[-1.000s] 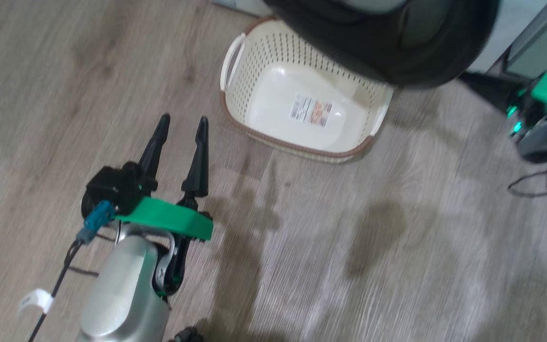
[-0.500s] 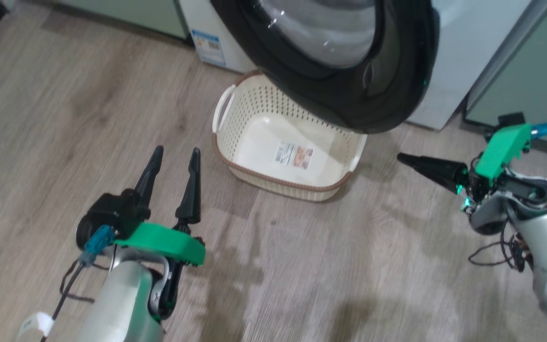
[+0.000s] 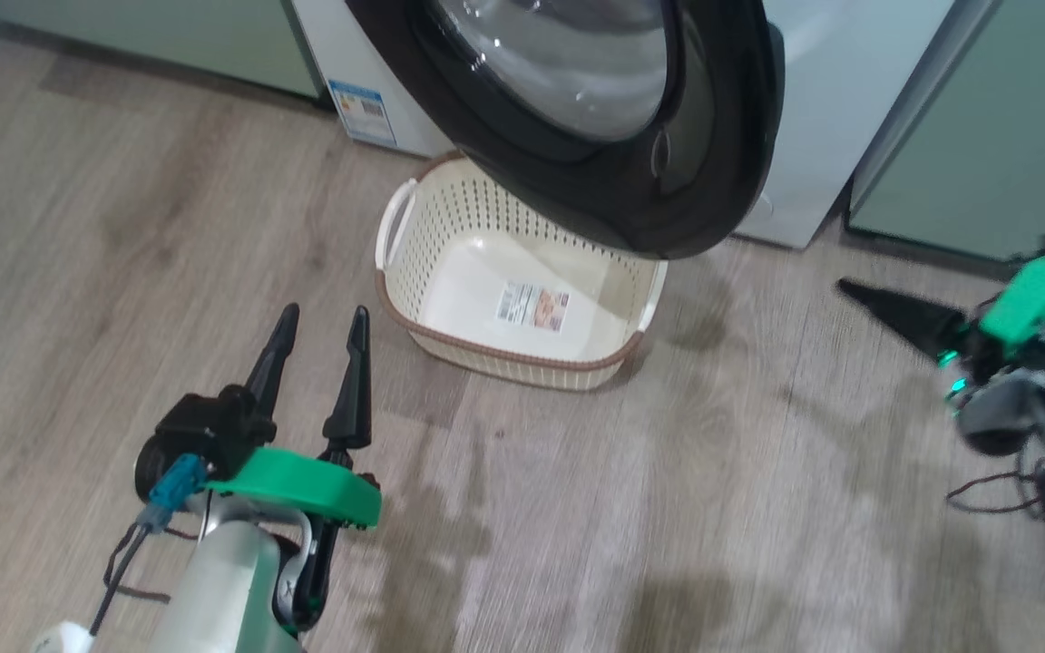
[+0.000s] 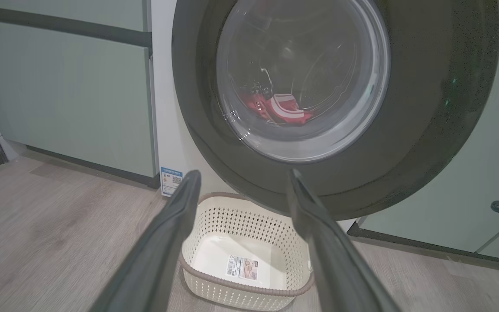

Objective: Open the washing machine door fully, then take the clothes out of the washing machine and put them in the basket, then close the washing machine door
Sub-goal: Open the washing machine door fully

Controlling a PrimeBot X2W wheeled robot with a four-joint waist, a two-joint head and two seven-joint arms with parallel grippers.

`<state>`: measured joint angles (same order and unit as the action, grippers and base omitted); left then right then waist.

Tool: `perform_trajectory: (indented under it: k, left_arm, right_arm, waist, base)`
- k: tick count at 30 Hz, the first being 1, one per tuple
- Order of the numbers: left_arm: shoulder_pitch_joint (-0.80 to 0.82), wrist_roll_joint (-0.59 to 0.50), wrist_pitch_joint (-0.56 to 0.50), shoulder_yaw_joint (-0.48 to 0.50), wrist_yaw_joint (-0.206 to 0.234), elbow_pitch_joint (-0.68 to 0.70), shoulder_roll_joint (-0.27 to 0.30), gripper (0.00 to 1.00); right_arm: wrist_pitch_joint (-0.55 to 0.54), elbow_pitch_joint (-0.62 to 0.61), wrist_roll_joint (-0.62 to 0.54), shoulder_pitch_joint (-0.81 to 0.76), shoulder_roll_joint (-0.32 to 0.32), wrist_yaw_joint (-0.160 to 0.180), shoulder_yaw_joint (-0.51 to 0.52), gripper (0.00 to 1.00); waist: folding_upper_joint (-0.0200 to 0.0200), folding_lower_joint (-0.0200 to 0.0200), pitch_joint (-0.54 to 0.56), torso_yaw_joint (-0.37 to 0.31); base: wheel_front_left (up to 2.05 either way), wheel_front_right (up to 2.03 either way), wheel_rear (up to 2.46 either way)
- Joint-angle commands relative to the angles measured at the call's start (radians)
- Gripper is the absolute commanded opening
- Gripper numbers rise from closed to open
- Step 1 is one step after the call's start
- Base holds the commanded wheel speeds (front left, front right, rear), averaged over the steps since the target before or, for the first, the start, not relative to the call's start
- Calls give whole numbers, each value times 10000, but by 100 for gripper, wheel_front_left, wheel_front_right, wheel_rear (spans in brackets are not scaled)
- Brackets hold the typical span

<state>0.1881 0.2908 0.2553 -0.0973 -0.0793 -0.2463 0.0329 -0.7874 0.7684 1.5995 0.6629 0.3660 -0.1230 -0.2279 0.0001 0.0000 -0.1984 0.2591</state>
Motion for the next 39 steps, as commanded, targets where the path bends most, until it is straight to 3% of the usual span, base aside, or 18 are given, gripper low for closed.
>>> perform_trajectory:
  k: [1,10,19,26,39]
  left_arm:
    - [362,-56,65,382,-6,351,173,100]
    - [942,270,65,329,-7,493,173,100]
    - [1595,642,65,-2,18,553,173,100]
    - [1773,874,65,-184,89,452,173,100]
    - [1369,1022,65,-352,296,437,173,100]
  right_arm:
    - [130,-256,-7,397,212,-77,71,0]
    - [1220,20,-399,1974,891,-77,662,0]
    - [1819,471,-912,3764,834,-77,500,0]
    - [1540,614,-1235,4194,262,-77,-234,0]
    - [877,210,-944,2943,-174,-77,-971,0]
  waist:
    - [-1,0,-279,-37]
    - [-1,0,-1670,133]
    - [-1,0,-2652,561]
    - [-1,0,-2672,859]
    - [-1,0,-1872,1265]
  base:
    - [0,0,0]
    - [0,0,0]
    - [0,0,0]
    - [0,0,0]
    - [0,0,0]
